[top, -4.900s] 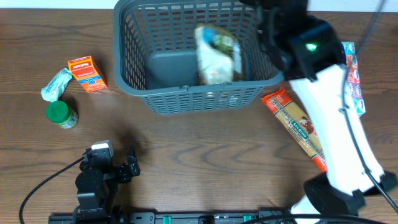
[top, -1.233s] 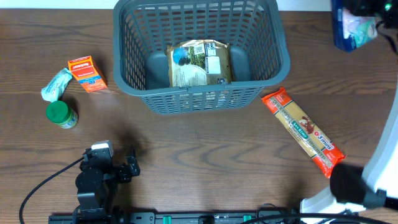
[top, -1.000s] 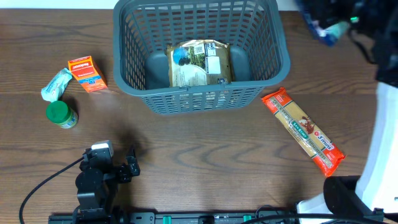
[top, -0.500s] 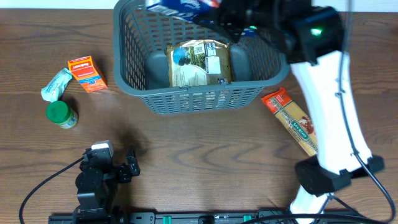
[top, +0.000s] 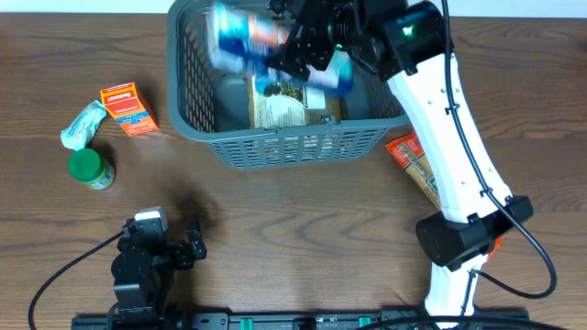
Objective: Pack container
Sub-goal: 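Carry the Kleenex pack into the basket and release it, then lower the right gripper onto the orange spaghetti pack and rotate it upright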
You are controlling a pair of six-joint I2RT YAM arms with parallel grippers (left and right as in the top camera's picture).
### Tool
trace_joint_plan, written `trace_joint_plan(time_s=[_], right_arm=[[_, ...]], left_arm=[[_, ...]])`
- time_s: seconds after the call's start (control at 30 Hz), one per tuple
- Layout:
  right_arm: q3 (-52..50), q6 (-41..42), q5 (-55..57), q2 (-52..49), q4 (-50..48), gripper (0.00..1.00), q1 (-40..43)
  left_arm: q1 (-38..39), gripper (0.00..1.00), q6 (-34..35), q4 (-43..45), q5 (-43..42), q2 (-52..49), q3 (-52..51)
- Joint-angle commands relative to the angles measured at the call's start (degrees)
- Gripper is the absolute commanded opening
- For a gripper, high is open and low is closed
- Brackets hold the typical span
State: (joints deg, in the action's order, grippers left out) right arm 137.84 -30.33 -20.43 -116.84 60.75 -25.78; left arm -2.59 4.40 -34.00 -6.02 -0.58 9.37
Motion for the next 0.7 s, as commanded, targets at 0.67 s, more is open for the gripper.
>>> trace_joint_plan(time_s=[0.67], right_arm=[[-1.7, 11.72, 16.96, 14.49, 18.58, 0.99, 29.79]], left_arm=[[-0.39, 0.98, -0.74, 0.22, -0.42, 0.37, -0.57]])
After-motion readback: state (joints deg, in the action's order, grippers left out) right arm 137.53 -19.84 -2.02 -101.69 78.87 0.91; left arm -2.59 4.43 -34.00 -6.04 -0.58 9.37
